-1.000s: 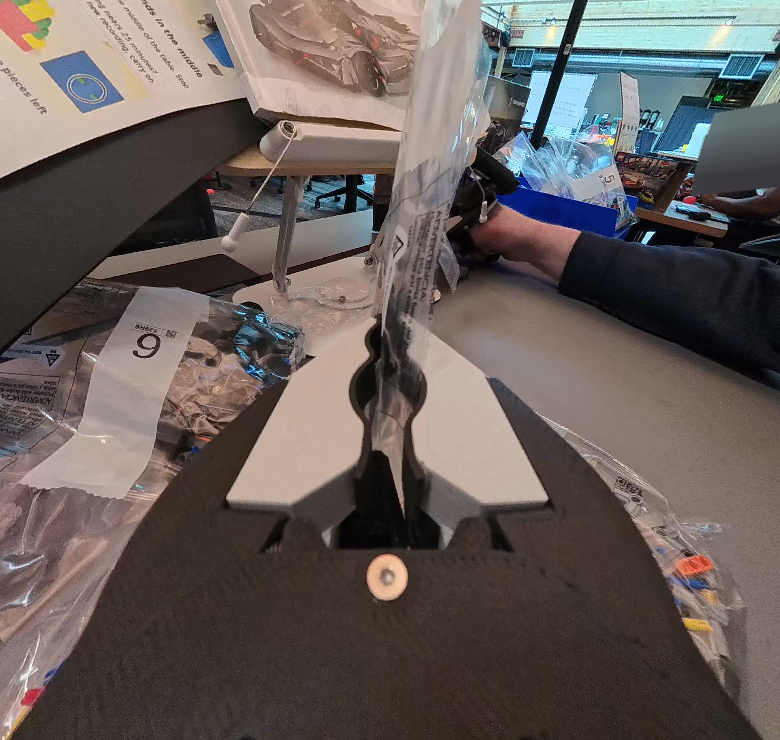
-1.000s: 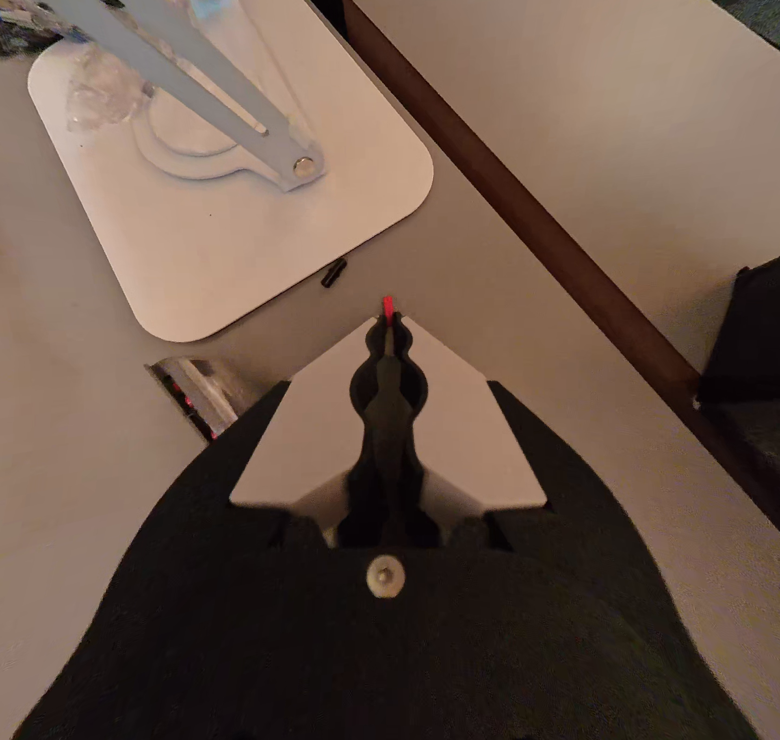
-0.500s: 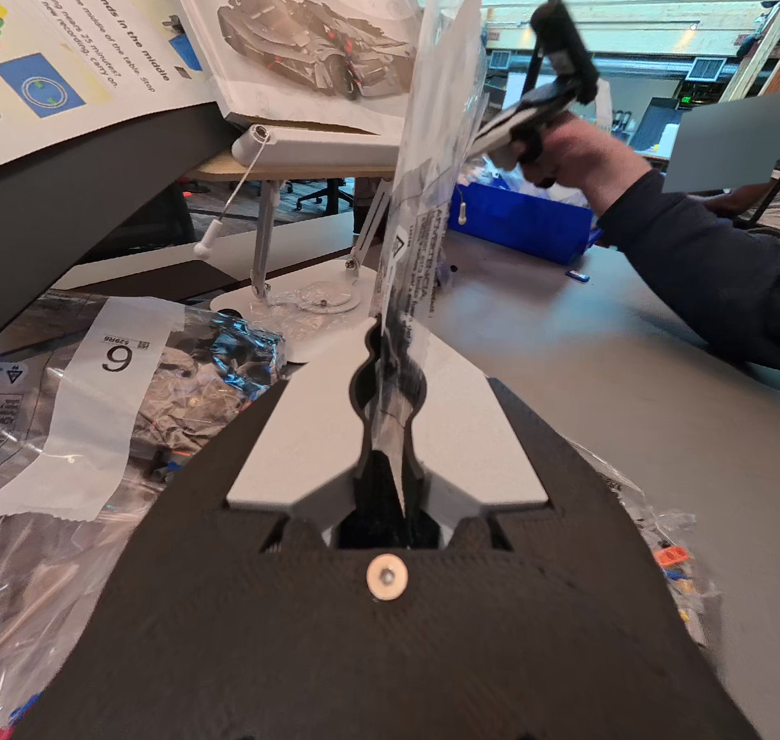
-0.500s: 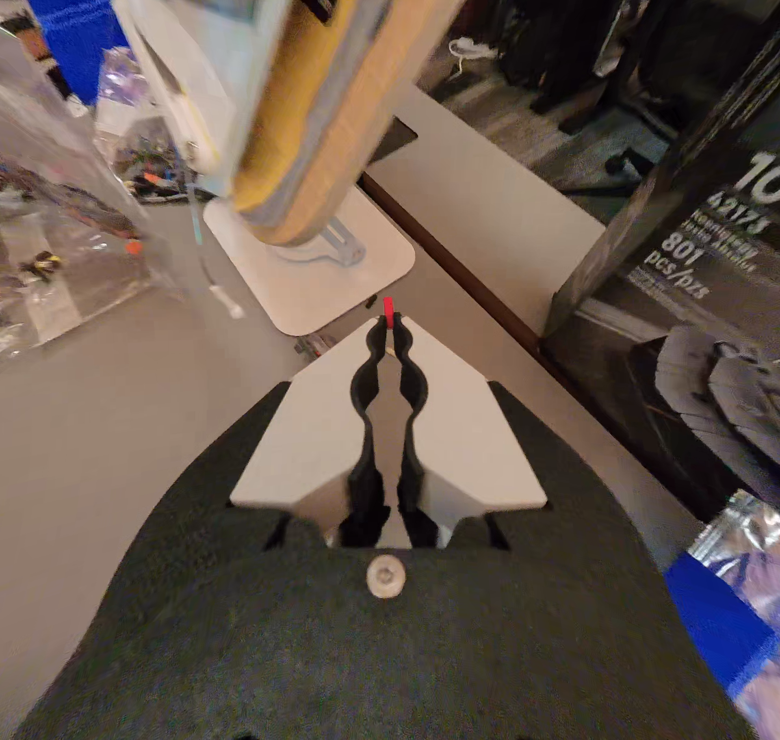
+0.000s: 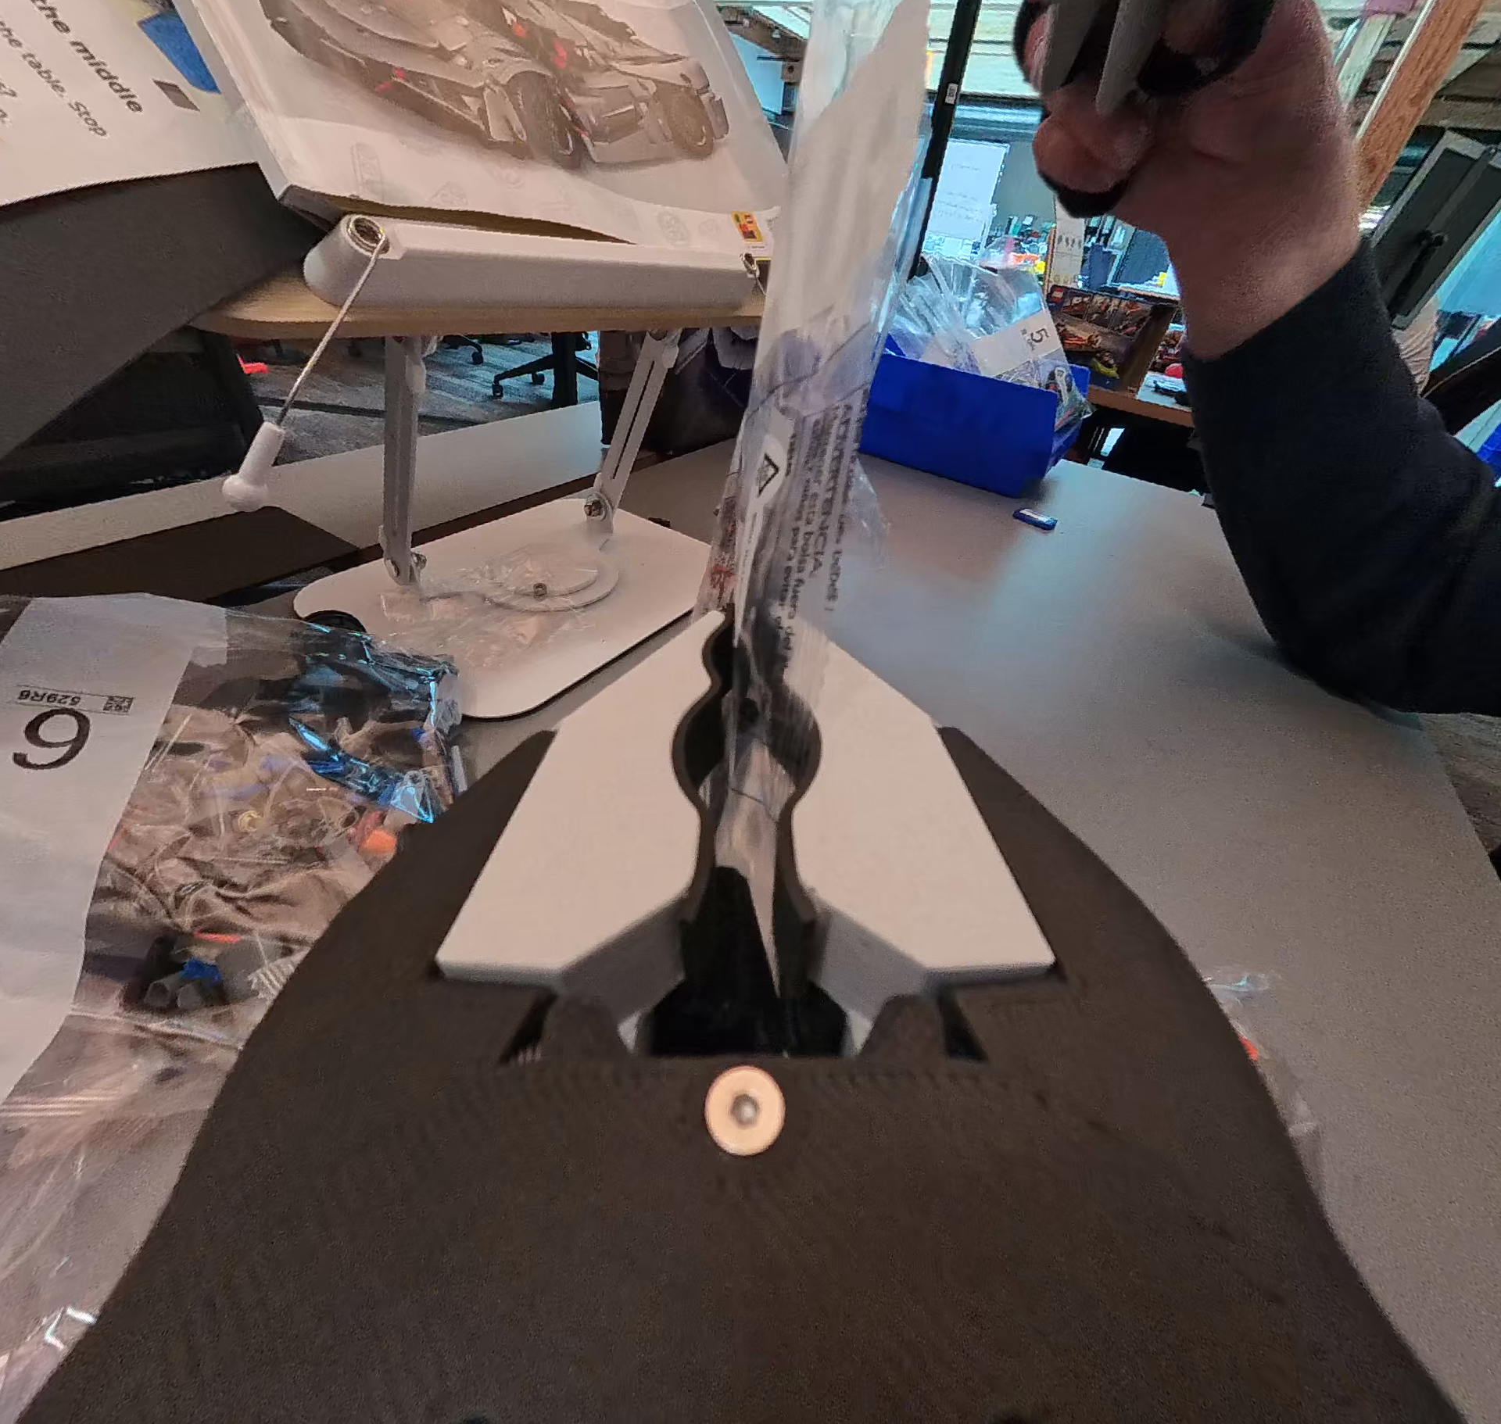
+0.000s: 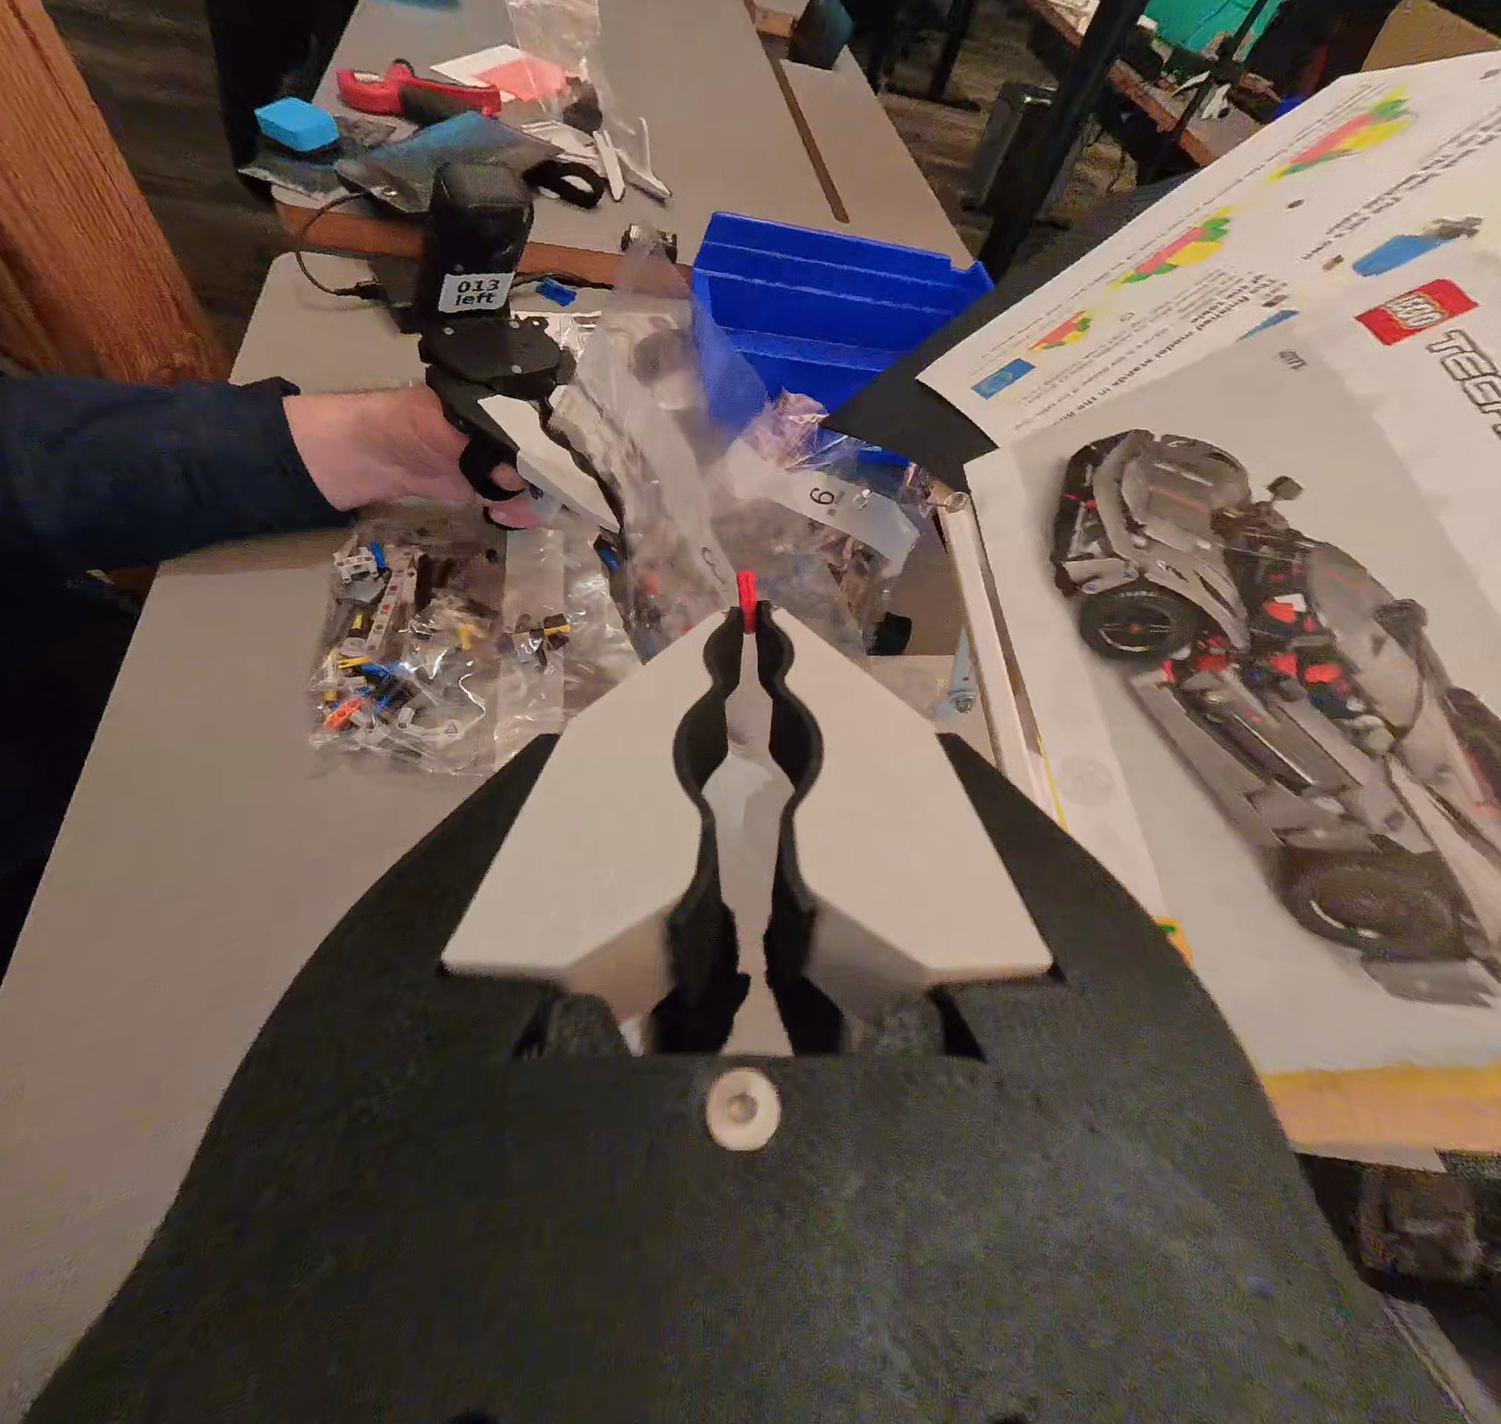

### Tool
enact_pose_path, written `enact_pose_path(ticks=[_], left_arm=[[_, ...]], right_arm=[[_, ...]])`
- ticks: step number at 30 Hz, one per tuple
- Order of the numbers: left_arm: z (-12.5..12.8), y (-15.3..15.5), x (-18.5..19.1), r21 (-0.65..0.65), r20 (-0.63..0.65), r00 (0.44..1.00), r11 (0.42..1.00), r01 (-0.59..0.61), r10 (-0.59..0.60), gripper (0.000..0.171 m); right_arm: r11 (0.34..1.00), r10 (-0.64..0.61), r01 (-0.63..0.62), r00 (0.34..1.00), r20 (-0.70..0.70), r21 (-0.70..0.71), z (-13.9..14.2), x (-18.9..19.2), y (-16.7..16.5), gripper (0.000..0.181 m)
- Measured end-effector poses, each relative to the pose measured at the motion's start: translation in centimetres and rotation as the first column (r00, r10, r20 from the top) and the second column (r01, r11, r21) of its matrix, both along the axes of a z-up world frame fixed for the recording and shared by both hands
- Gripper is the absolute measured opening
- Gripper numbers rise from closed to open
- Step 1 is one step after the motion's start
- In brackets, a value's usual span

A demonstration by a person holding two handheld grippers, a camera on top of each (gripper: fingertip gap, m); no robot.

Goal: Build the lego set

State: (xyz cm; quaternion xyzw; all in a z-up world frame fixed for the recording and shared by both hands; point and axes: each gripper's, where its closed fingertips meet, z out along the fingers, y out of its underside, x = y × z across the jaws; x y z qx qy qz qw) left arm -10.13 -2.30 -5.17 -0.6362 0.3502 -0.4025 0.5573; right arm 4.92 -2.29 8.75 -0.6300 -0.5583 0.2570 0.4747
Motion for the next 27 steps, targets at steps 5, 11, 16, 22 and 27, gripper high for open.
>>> enact_pose_path(ticks=[5,11,16,22,27], left_arm=[[0.0,-0.3,0.4,0.004,-0.004,1.0,1.0,0.021,-0.021,0.002],[0.1,-0.6,0.6,0.008,-0.003,0.999,0.999,0.035,-0.035,0.002],[0.1,-0.7,0.6,0.009,-0.001,0.999,0.999,0.04,-0.04,0.002],[0.3,-0.7,0.5,0.01,0.005,0.999,0.999,0.036,-0.036,0.002],[0.3,-0.6,0.4,0.008,0.009,0.999,0.999,0.033,-0.033,0.002]], right_arm=[[1.0,0.007,-0.007,1.0,0.024,-0.029,-1.6,-2.2,0.6,0.0],[0.999,-0.042,0.042,0.998,0.037,-0.015,-1.8,-0.9,1.8,0.0],[0.998,-0.024,0.029,0.996,0.085,-0.056,-3.5,-1.5,1.9,0.002],[0.993,-0.12,0.119,0.991,0.057,0.01,-2.2,-0.2,3.4,0.019],[0.945,-0.328,0.328,0.942,-0.073,-0.01,-0.7,6.9,8.2,0.016]])
